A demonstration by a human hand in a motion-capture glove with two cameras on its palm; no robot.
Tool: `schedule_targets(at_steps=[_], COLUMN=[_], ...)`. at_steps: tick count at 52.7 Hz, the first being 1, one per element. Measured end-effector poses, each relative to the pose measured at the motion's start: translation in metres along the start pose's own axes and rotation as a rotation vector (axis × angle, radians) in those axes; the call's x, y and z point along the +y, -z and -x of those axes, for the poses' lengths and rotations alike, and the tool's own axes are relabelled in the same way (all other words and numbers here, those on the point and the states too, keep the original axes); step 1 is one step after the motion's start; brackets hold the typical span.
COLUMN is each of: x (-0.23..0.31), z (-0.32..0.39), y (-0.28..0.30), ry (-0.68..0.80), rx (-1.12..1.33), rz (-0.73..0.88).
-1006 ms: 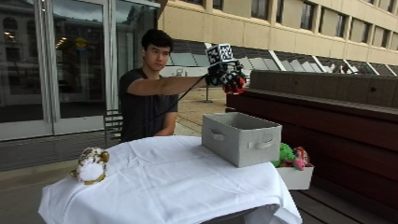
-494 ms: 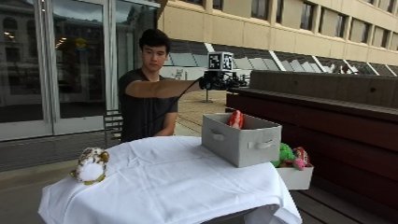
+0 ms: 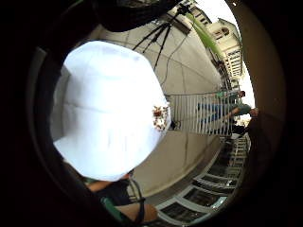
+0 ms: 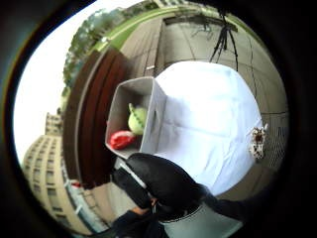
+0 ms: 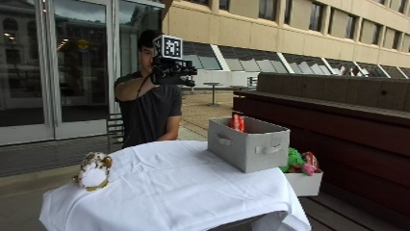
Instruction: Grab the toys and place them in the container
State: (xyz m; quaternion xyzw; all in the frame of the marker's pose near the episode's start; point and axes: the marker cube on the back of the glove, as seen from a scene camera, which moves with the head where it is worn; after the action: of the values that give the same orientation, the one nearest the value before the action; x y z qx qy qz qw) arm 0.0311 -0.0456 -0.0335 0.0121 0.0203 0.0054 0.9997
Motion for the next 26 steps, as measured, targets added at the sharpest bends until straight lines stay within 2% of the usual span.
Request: schedule_targets(at_steps=[5, 19, 26], x=[0.011, 0.028, 0.045], z=[-0.048, -0.150, -0.185], y=[0.000, -0.029, -0.051], ry=[-0.090, -0.184, -0.239], rx=[0.005, 0.011, 0.003], rz=[-0.023, -0.013, 0.094])
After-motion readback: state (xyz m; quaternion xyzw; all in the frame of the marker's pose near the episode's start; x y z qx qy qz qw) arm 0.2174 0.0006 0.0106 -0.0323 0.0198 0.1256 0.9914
